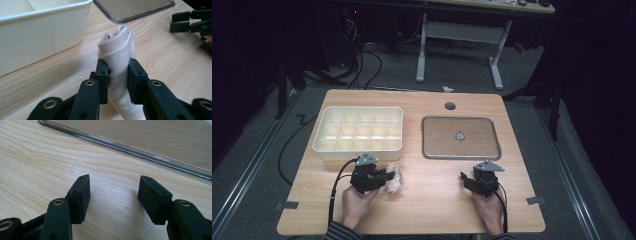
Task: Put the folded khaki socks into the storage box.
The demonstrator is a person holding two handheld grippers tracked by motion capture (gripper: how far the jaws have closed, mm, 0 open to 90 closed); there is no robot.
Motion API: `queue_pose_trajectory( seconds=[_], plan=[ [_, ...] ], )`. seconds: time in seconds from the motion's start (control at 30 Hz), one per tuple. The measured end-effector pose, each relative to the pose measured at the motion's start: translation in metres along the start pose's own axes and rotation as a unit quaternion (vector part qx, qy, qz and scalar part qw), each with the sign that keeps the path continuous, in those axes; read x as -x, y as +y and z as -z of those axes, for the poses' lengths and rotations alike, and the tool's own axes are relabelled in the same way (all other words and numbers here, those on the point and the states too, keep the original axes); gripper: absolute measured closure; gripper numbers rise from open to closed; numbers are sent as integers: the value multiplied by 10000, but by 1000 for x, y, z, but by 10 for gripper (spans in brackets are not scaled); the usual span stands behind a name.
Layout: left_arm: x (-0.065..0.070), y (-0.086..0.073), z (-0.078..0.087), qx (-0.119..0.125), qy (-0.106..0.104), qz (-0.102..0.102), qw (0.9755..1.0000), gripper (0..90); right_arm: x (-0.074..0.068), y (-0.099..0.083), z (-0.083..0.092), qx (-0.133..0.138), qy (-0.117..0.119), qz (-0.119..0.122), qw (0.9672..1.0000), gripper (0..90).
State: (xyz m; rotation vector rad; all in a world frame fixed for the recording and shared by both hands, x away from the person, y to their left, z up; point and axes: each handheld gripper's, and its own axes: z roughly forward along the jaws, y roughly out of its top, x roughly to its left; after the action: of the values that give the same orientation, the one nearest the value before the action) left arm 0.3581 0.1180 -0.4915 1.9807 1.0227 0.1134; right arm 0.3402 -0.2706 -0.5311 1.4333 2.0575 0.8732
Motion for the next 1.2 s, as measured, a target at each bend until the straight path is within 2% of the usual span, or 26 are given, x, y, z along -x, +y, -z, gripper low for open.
queue_pose_trajectory(
  seconds=[0.17, 0.97, 1.2],
  plan=[
    [-2, -1, 5, -1, 15, 12, 10000, 738, 0, 0, 0, -3, 5, -6, 10000, 433],
    [-23, -12, 37, 146, 156, 368, 9991, 738, 0, 0, 0, -9, 20, -25, 10000, 429],
    [-30, -13, 47, 127, 234, 382, 9989, 739, 0, 0, 0, -13, 14, -28, 10000, 428]
  ],
)
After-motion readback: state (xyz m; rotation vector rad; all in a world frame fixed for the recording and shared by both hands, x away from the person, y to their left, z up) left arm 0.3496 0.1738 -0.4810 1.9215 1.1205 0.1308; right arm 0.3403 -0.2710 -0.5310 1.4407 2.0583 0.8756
